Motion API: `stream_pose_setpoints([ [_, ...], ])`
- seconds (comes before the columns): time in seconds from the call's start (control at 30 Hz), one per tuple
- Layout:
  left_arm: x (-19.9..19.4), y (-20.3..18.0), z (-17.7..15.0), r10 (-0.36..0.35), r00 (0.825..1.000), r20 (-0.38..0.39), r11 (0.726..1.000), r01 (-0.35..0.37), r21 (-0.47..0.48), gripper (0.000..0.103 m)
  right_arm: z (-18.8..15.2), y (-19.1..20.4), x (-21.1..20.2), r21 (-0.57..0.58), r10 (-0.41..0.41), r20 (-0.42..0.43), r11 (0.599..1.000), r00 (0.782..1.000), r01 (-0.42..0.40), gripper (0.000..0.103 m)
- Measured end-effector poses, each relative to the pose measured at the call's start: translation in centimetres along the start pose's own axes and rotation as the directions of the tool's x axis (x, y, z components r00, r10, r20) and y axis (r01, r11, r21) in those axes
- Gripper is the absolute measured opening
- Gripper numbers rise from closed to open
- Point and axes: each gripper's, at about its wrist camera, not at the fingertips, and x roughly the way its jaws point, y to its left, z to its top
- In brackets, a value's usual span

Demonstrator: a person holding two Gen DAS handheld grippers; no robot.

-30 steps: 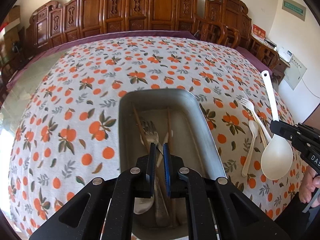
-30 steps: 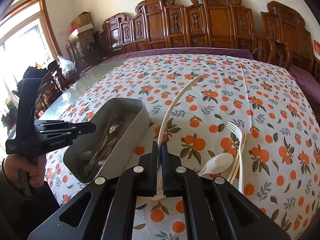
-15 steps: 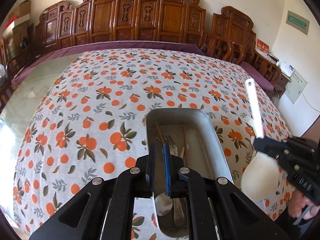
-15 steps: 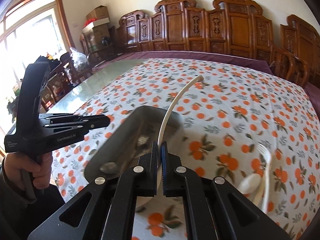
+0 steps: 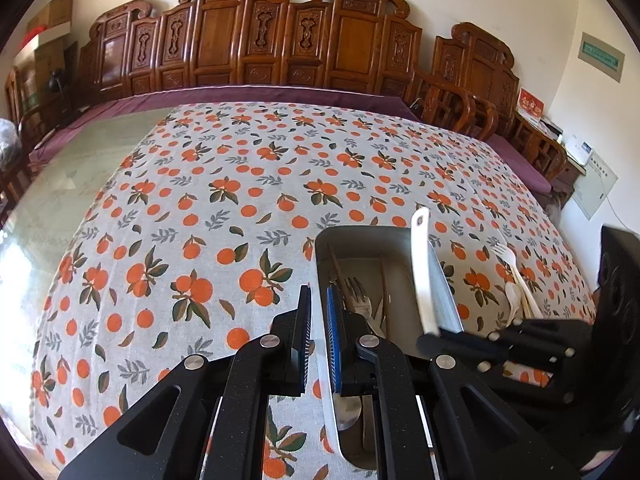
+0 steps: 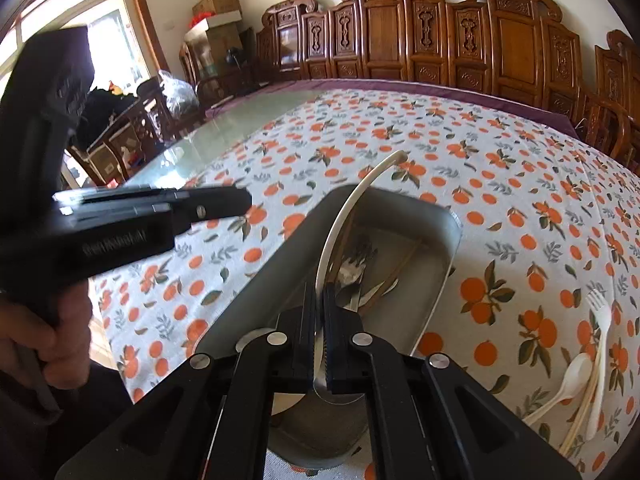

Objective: Organize utensils
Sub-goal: 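Carry the white plastic spoon into the grey tray and open the right tool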

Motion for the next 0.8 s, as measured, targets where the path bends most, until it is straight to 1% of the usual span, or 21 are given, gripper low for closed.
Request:
stream_pose_setpoints([
  [0.23,0.1,0.0,0.0,0.004,1.0,-0.001,1.0,-0.004,-0.001,0.007,-0.2,0.3,1.0,-0.012,0.003,-0.013,1.0,1.0,-0.003,0.005],
  [0.5,0.2,0.3,0.0,0.007,1.0,-0.005,1.0,-0.007,-0.011,0.007,1.2,-0.1,2.0,-0.008,0.002,-0.008,1.0,1.0,-0.002,0.005],
  [0.67,0.2,0.3,0.0,0.006,1.0,-0.004,1.0,-0.006,-0.008,0.007,1.5,-0.6,1.6,-0.006,-0.013,0.006,1.0,1.0,0.013,0.006],
  [0.73,0.4,0.2,-0.1,0.002,1.0,-0.008,1.0,-0.002,-0.009,0.007,1.6,-1.1,0.9,-0.005,-0.013,0.02,1.0,1.0,0.014,0.011],
  [0.8,0.5,-0.1,-0.1,-0.002,1.0,-0.011,1.0,0.002,-0.009,0.007,1.6,-1.8,-0.2,0.003,-0.02,0.035,1.0,0.999,0.02,0.011],
])
